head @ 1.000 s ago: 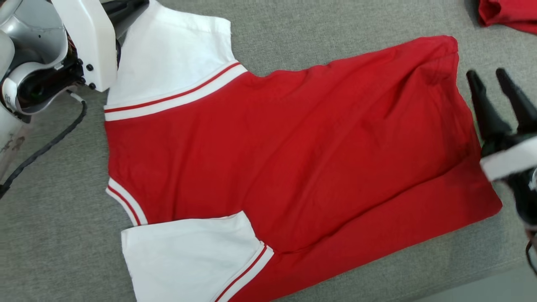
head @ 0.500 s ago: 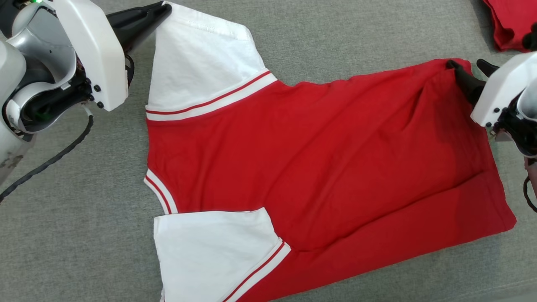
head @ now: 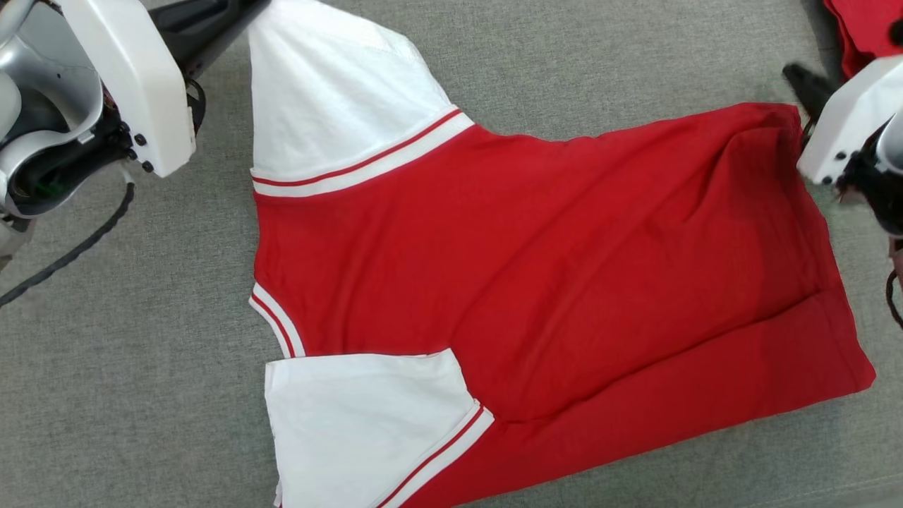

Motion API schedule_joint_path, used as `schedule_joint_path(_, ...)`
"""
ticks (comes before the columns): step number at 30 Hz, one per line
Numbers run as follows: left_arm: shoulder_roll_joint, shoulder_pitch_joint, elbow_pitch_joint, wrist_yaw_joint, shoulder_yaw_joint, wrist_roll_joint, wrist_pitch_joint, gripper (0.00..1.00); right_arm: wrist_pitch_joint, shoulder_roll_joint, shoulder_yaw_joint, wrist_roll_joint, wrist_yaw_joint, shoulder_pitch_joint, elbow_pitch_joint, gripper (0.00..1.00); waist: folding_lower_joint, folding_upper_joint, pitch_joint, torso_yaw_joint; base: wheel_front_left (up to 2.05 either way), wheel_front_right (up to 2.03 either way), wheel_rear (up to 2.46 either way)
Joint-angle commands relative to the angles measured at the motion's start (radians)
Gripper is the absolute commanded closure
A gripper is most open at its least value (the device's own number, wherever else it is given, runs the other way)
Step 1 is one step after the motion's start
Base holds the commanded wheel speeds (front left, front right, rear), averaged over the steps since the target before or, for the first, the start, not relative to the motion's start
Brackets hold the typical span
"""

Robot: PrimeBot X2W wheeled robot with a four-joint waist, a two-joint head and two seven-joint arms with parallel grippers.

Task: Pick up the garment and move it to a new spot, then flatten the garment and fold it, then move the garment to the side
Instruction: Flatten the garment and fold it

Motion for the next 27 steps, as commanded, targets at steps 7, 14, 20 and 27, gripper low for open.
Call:
schedule_joint_path(7, 0.015, -0.051, 0.019, -0.001, -0.035, 0.009, -0.074, 1.0, -0.008, -0.013, -0.01, 0.011, -0.001, -0.007, -0.003, 1.0, 0.0, -0.0001, 0.0, -0.003, 0.0, 0.0, 0.0)
schedule_joint_path(14, 0.022, -0.064, 0.027, -0.001, -0.074, -0.019, -0.088, 1.0, 0.116, -0.006, 0.001, -0.006, -0.001, 0.024, 0.029, 0.0, 0.0, -0.0001, 0.006, -0.002, 0.0, 0.0, 0.0)
schedule_joint_path(20, 0.024, -0.085, 0.028, -0.001, -0.094, -0.032, -0.102, 1.0, 0.149, 0.008, 0.011, -0.015, -0.001, 0.044, 0.003, 0.26, 0.0, -0.0001, 0.013, 0.0, 0.0, 0.0, 0.0)
schedule_joint_path(27, 0.027, -0.118, 0.036, -0.001, -0.114, 0.018, -0.164, 1.0, 0.029, -0.012, 0.012, -0.004, -0.001, 0.011, -0.086, 1.0, 0.0, -0.0001, 0.024, 0.013, 0.0, 0.0, 0.0)
